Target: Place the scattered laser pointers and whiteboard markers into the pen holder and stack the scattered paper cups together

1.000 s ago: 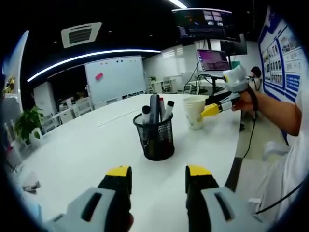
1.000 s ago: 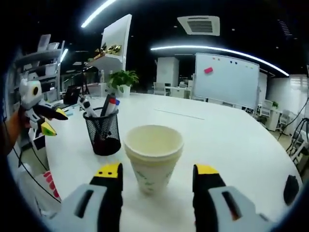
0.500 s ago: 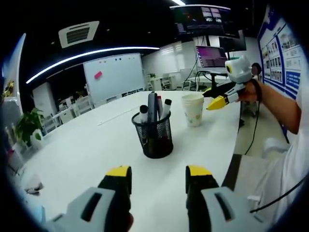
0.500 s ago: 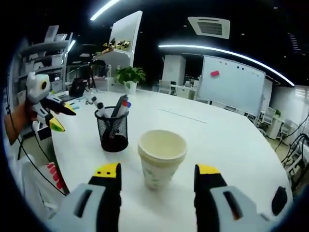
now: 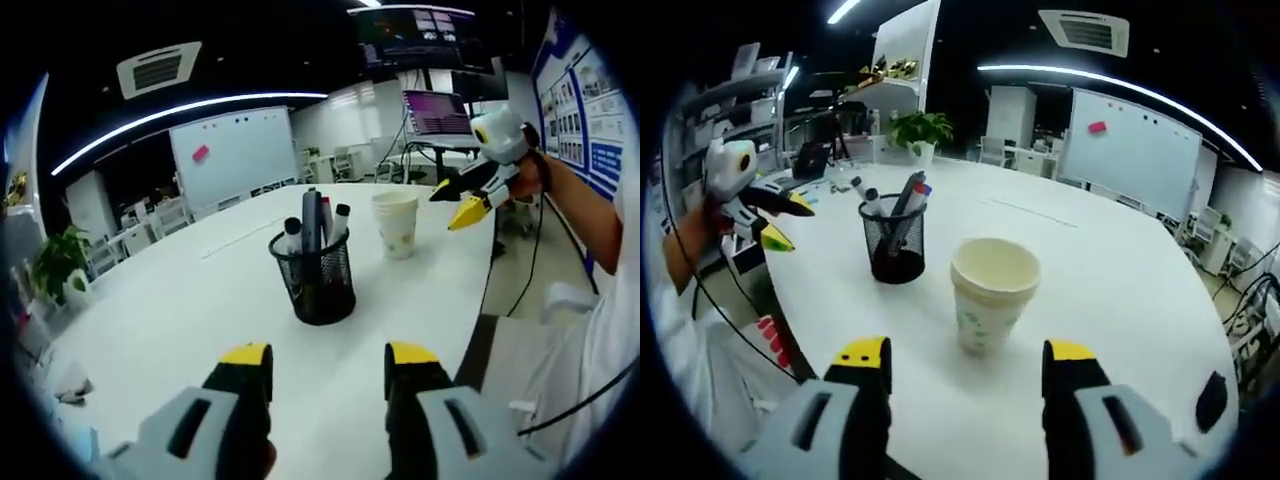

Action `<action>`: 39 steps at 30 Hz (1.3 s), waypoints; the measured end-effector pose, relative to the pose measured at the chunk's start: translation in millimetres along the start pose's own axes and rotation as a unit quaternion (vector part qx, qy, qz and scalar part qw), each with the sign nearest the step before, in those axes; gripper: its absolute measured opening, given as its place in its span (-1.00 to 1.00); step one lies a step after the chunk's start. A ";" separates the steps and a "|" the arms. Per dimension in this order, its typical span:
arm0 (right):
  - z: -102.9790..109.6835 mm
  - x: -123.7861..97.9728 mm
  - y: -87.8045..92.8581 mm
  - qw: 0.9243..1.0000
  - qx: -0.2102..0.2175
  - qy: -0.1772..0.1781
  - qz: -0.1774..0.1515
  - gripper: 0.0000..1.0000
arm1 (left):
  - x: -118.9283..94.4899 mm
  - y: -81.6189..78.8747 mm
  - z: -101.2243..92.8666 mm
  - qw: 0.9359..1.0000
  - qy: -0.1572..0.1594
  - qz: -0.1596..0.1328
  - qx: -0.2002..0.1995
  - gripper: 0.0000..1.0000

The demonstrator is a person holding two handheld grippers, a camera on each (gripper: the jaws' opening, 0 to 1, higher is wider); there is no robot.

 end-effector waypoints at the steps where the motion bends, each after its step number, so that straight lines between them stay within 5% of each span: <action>1: -1.0 0.6 0.8 1.000 0.001 -0.001 -0.001 0.22 | -0.5 -0.2 -0.2 1.000 0.000 0.000 0.000 -0.09; 39: -16.8 -51.1 -1.3 0.998 -0.046 0.023 0.037 0.35 | -27.9 -11.4 10.4 0.999 -0.016 0.036 0.033 -0.09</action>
Point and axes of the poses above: the point that each gripper's makers call its tool centre point, and the gripper's own axes: x roughly forward along the fingers, z roughly to its left, y roughly out of its underside, the point moved 9 cm from there along -x, roughly backward along the fingers, and after that the axes turned 7 degrees about z, right-handed, at the moved point
